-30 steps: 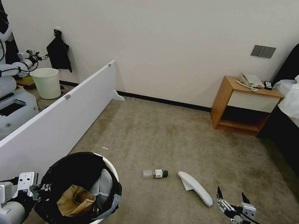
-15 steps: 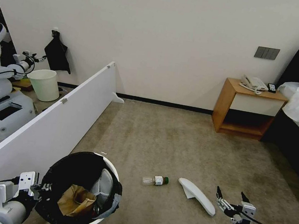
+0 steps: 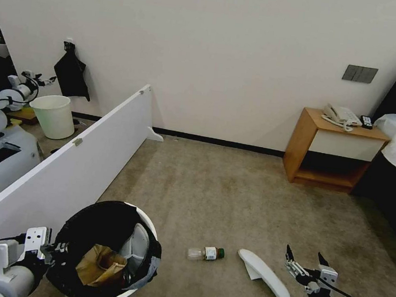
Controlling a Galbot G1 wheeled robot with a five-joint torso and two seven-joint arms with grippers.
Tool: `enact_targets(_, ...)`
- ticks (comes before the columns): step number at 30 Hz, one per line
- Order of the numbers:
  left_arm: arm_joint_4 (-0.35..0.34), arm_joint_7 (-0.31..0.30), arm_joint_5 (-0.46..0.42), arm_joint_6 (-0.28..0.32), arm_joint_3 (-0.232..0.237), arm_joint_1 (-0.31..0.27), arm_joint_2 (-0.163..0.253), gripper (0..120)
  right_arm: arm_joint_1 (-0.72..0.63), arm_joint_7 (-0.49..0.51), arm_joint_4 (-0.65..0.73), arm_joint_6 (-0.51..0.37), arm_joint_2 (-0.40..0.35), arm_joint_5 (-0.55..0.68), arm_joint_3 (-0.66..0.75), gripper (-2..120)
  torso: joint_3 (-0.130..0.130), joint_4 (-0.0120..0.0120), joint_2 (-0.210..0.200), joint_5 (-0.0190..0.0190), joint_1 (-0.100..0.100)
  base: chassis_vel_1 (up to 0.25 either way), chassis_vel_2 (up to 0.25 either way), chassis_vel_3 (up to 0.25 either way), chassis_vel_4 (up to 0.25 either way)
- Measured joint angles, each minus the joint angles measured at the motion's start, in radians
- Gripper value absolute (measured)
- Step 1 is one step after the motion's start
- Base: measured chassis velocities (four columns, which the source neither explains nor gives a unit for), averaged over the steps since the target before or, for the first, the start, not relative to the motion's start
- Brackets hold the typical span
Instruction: Pick up the trash bin, then pick up the garbage from the floor and place it into the trash bin.
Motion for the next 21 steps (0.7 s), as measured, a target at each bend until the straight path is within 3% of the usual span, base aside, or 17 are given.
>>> enact_targets(12, -0.003, -0.001, 0.000, 0.000, 0.000, 0.002, 0.000, 2, -0.001, -0.001, 0.000, -0.002, -0.005, -0.007, -0.002, 100, 0.000, 0.0000, 0.000, -0.0002, 0.000, -0.149, 0.151, 0.144, -0.151)
enact_targets(21, -0.008, -0.002, 0.001, 0.000, 0.001, 0.002, 0.000, 2, 0.007, -0.007, -0.049, -0.085, -0.083, -0.190, -0.018, 100, 0.000, -0.0001, 0.000, 0.0000, 0.000, -0.056, 0.060, 0.056, -0.058)
